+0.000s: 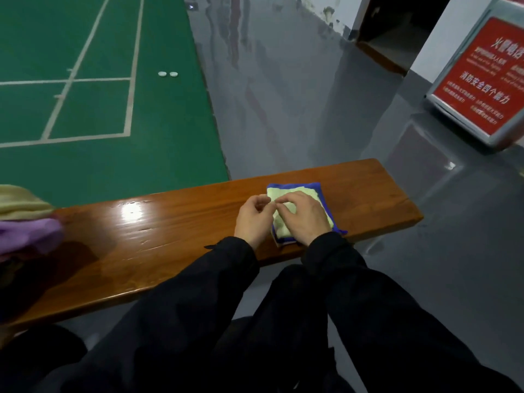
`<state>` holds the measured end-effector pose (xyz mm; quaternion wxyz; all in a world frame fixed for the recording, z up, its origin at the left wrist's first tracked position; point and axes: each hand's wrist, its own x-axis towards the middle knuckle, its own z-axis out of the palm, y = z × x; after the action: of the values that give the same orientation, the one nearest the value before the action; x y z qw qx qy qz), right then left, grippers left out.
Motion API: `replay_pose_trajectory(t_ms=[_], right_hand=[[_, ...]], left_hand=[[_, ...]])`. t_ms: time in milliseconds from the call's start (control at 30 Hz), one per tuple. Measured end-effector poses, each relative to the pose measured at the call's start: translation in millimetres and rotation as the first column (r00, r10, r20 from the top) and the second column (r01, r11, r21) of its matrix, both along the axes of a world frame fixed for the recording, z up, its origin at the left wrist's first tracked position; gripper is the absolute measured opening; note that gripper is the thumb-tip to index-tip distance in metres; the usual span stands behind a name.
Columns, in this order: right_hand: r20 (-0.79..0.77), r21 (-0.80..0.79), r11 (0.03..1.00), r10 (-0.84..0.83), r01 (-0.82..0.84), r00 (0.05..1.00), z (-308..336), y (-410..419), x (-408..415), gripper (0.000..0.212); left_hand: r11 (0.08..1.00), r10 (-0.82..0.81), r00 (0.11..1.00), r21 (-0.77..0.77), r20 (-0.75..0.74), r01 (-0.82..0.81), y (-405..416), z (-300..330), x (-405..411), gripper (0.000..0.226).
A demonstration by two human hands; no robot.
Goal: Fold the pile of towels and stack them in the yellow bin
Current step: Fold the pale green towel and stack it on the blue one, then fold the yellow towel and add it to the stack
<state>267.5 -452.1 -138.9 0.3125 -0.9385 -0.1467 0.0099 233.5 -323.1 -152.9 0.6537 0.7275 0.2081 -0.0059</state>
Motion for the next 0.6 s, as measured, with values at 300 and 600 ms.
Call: replay_pose_trajectory(t_ms=[300, 600], right_hand=[[-0.071, 0.208, 0.945, 0.270, -0.251, 0.960, 49, 154, -43, 0.014], [-0.036, 0.346, 0.778, 0.570, -0.525, 0.821, 80, 298, -141, 0.010]], left_hand=[[0.971, 0.139, 0.974, 0.168, 0.182, -0.170, 139, 64, -81, 0.003], [0.265, 0.399, 0.830, 0.818, 0.389, -0.511, 310, 89, -204, 0.030]])
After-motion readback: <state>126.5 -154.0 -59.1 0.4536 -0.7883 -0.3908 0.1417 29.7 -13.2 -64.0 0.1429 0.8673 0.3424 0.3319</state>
